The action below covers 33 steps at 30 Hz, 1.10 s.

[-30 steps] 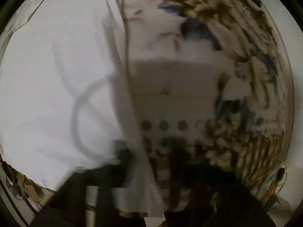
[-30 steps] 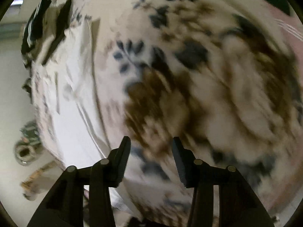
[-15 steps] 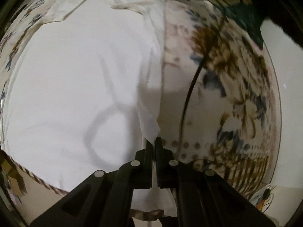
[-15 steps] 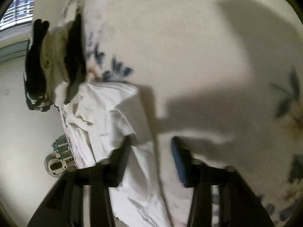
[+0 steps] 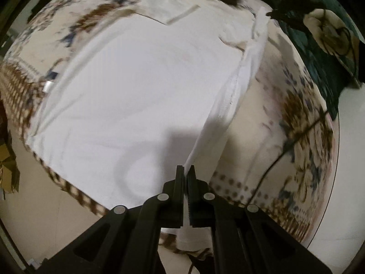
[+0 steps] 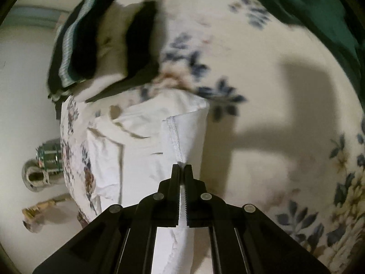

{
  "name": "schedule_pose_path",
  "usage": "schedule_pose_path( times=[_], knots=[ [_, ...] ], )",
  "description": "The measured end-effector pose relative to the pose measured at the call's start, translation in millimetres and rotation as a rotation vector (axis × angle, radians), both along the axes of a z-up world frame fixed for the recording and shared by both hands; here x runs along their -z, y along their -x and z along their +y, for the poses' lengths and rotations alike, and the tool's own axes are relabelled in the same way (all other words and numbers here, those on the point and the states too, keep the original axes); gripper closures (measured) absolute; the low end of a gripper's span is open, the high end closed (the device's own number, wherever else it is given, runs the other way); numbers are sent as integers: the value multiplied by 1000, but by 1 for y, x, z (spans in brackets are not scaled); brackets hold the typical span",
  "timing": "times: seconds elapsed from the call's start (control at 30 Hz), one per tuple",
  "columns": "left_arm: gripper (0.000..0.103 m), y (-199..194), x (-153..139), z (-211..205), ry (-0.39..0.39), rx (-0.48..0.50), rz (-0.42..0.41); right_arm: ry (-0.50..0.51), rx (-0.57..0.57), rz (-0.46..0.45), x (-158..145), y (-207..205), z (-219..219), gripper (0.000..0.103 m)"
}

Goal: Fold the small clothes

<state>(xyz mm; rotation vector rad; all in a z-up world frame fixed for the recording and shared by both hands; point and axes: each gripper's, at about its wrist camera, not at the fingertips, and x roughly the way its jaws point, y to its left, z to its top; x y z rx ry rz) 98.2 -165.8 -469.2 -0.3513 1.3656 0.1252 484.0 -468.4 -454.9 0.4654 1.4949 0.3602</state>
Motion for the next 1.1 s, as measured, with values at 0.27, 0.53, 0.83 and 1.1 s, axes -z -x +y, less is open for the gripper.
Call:
schedule_pose_path(
  times=[0.27, 0.53, 0.83, 1.1],
  knots=[
    [103, 21, -18, 71, 39, -162, -49, 40, -89, -65, -58, 0, 98, 100],
    [103, 25, -7, 179, 47, -264, -60, 144, -188, -100, -70, -16, 250, 100],
    [103, 20, 46, 260, 85, -317, 9, 297, -255, -91, -14, -23, 396, 101],
    [101, 19, 89, 288, 149, -317, 86, 398, -268, -69, 29, -27, 444, 100]
  ],
)
